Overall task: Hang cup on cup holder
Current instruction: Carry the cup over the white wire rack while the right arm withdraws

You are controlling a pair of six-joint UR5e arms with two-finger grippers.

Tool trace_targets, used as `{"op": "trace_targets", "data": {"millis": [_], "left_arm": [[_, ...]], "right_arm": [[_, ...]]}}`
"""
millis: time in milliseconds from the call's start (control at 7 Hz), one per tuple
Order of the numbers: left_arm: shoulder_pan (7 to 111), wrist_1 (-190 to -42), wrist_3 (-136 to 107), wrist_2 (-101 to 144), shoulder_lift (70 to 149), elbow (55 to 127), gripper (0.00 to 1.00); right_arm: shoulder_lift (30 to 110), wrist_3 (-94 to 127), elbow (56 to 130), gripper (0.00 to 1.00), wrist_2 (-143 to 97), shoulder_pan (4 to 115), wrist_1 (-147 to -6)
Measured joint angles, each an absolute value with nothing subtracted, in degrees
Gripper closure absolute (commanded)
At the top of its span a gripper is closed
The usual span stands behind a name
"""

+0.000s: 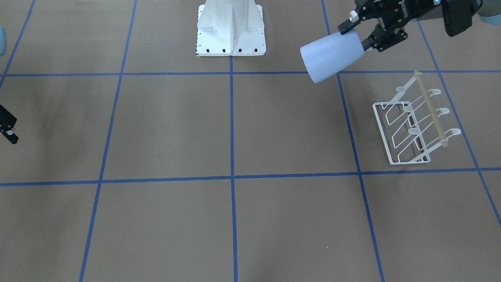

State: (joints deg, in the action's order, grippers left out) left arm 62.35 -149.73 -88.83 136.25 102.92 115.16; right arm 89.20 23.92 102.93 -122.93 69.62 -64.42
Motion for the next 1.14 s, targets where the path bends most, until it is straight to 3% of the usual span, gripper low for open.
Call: {"op": "trace_targets", "data": {"millis": [571, 1143], "left_arm": [[67.8, -135.9, -66.5, 136.9, 96.9, 115.4, 1.00], [70.9, -121.7, -47.0, 133.4, 94.0, 115.4, 1.00]], "right_arm": [[90.0, -4.4, 103.7, 0.00, -129.6, 82.1, -89.6], [92.8, -11.1, 104.5, 0.00, -130.6, 86.1, -94.0]]}}
